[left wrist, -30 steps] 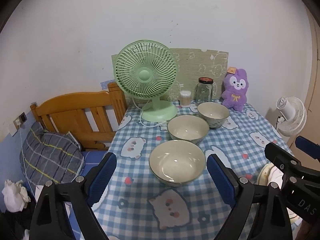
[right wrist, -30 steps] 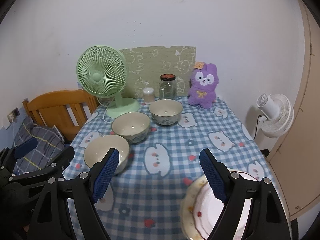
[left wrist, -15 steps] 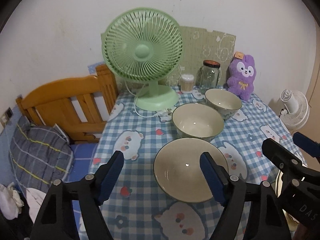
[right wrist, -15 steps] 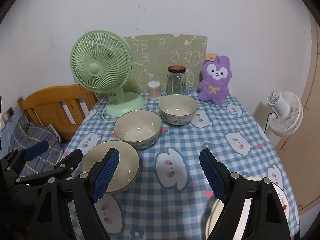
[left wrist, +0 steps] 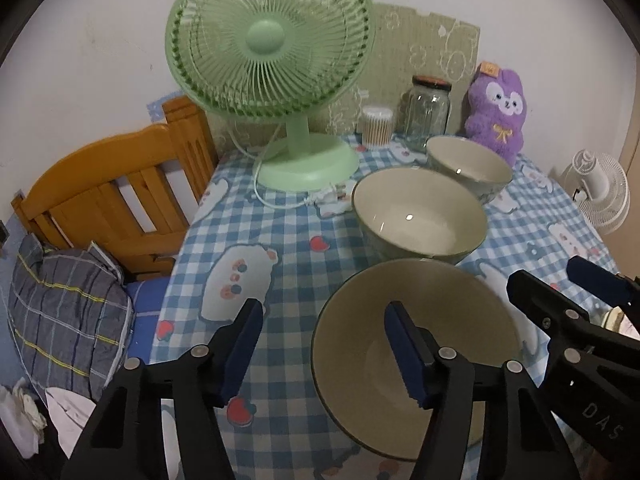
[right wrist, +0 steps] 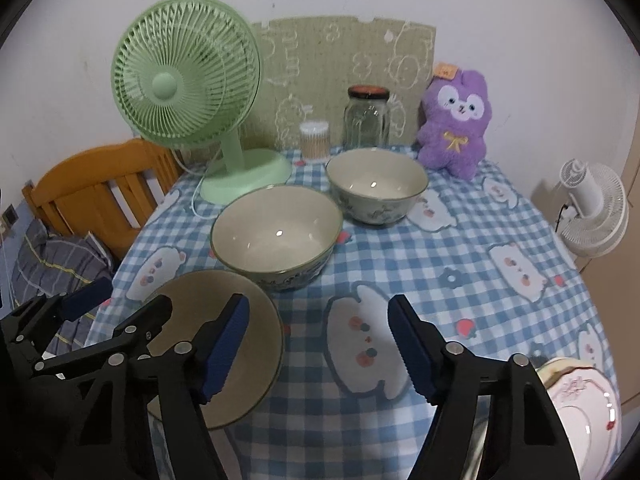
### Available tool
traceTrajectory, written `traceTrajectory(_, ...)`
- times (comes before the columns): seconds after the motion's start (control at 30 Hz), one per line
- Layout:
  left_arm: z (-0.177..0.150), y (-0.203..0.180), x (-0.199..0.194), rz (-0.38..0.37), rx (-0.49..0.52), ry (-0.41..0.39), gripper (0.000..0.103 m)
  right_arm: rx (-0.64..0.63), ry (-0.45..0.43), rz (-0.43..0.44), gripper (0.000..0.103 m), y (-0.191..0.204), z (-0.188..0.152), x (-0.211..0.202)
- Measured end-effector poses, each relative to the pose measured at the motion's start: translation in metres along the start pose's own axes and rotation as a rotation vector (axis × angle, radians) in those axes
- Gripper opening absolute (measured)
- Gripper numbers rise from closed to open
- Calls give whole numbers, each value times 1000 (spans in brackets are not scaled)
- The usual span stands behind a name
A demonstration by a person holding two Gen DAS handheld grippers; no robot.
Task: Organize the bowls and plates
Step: 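Move both grippers to the rim of the large cream bowl, then grasp the large cream bowl's rim with both grippers and lift it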
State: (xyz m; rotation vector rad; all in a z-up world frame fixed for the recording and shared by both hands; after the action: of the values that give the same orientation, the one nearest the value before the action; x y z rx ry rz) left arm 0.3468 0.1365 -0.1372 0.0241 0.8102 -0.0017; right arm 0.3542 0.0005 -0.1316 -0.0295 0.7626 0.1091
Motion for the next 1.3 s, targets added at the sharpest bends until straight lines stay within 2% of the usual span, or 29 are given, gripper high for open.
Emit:
traceTrajectory(0.2, -8, 1, 18, -54, -31, 44, 49, -13, 47, 9, 66, 9, -11, 24)
traceTrajectory(0.33, -12, 0, 24, -62, -23, 57, 44, -19, 71, 14, 63, 13, -17, 33)
traceTrajectory(0.57, -17, -7, 28, -64, 13, 67, 36, -37, 83, 26, 44, 22, -22, 39)
traceTrajectory(0.7, -17, -5, 27, -59, 10, 66, 25, -61, 97, 22, 28, 27, -26, 43)
traceTrajectory(0.8, -19, -5, 28, -63, 5, 83, 18, -72, 101, 15, 20, 30, -28, 44)
traceTrajectory(1.3, -23, -6, 14, -37, 20, 87, 15, -67, 102, 20, 20, 30, -31, 34)
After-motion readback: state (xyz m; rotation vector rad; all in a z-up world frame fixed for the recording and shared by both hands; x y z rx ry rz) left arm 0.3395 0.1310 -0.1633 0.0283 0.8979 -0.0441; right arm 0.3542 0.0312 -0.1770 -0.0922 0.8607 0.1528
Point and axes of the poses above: each gripper's, at about its wrist camera, not at the fingertips, and x roughly the way its jaws point, y to its left, z to its top, the point moved 10 cm from there along x, roughly the way its jaws point, and after that the axes turned 1 degree about -x, right-handed, at the moved point
